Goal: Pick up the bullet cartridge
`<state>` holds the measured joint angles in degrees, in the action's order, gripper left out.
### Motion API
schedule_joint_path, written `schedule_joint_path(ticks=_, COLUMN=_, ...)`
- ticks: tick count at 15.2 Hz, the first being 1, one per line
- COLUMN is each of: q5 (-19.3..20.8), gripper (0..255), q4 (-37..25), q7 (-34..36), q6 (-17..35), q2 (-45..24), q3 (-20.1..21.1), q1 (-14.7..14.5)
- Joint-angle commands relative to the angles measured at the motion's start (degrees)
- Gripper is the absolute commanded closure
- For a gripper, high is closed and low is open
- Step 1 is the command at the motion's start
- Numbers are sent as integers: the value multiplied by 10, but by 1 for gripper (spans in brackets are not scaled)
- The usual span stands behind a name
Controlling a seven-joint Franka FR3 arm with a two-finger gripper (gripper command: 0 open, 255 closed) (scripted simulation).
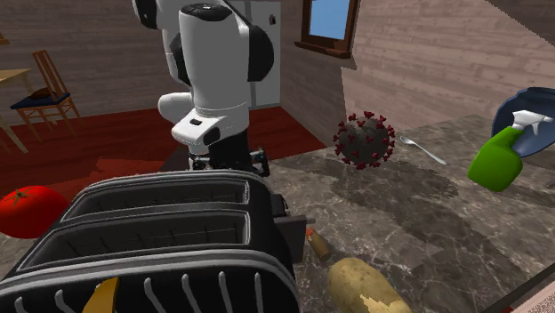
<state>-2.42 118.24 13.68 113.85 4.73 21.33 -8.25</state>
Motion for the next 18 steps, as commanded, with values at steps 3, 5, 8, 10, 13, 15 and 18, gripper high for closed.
schedule_joint_path(ticks=3, q5=35, gripper=0, q4=-59, q7=38, q6=17, q2=-85, q3=27, q1=-23)
schedule_joint_path(ticks=5, q5=56, gripper=0, q4=-95, q7=54, q6=17, q2=-126, q3=36, q1=-37)
schedule_joint_path(ticks=8, q5=88, gripper=0, q4=-155, q7=76, q6=11, q2=-190, q3=44, q1=-62)
schedule_joint_path(ticks=10, q5=109, gripper=0, q4=-199, q7=88, q6=4, q2=-233, q3=47, q1=-82)
schedule_joint_path(ticks=13, q5=138, gripper=0, q4=-272, q7=103, q6=-12, q2=-298, q3=48, q1=-115)
schedule_joint_path(ticks=15, q5=148, gripper=0, q4=-301, q7=106, q6=-19, q2=-323, q3=47, q1=-129)
schedule_joint_path(ticks=18, q5=152, gripper=0, q4=-288, q7=109, q6=0, q2=-330, q3=45, q1=-130)
